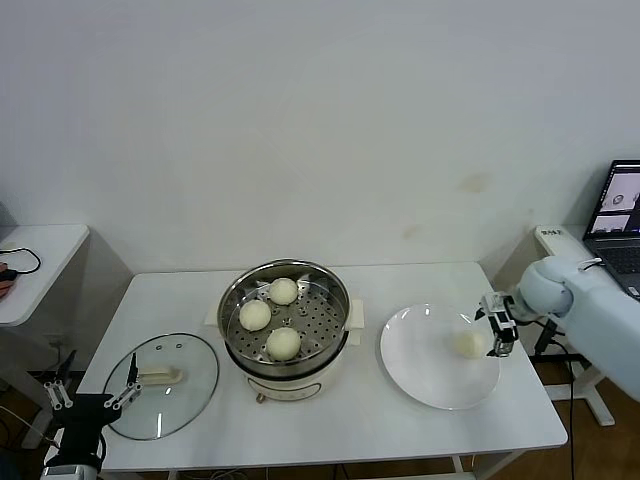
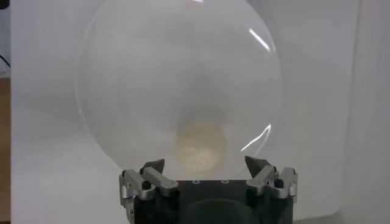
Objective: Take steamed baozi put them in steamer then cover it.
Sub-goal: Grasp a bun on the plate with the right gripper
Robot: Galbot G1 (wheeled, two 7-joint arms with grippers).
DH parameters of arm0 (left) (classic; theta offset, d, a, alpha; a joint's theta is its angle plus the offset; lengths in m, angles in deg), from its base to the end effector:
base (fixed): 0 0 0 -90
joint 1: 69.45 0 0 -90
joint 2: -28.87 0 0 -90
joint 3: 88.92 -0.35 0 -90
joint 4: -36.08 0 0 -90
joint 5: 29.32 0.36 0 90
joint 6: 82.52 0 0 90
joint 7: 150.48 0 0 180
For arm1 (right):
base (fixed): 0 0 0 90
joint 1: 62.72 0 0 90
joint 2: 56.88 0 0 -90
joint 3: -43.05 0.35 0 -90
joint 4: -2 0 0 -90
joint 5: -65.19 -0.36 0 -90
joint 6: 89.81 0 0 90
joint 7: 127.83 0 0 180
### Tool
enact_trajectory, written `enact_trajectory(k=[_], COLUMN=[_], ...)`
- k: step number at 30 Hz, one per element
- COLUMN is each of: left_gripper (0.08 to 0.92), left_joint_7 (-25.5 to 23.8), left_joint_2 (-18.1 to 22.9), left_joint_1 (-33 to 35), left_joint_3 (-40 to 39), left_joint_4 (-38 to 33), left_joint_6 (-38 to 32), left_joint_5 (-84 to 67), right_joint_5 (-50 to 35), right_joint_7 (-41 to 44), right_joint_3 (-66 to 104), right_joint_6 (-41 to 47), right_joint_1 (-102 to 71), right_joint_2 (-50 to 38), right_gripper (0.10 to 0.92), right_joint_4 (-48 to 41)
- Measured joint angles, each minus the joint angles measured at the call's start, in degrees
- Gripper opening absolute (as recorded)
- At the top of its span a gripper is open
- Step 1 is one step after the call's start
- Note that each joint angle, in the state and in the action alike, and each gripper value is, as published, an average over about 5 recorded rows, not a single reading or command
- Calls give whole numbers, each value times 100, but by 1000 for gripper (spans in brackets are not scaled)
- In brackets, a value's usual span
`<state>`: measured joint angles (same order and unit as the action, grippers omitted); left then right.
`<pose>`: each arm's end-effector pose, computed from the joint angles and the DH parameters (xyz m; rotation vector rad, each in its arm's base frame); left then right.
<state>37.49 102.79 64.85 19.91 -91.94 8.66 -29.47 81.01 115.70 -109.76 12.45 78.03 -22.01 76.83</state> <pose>0.1237 0.1235 -0.2575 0.3125 -3.0035 -0.6527 0.4935 -0.1878 -0.1982 1.1405 -1.3803 1.4326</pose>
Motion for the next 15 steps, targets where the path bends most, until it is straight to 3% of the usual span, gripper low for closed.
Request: enact_trajectory(k=[15], left_gripper=[823], left_joint_7=[-16], left_joint_2=[-6], left_joint_1=[-32], left_joint_3=[23], left_joint_4=[26], left_joint_6=[52], left_joint_5=[9], right_joint_5=[305], right_joint_7=[-98], right_joint_3=[123], right_joint_6=[-26], right_joint_1=[-180], right_joint_2=[702], right_gripper=[810], right_joint_4=[-791])
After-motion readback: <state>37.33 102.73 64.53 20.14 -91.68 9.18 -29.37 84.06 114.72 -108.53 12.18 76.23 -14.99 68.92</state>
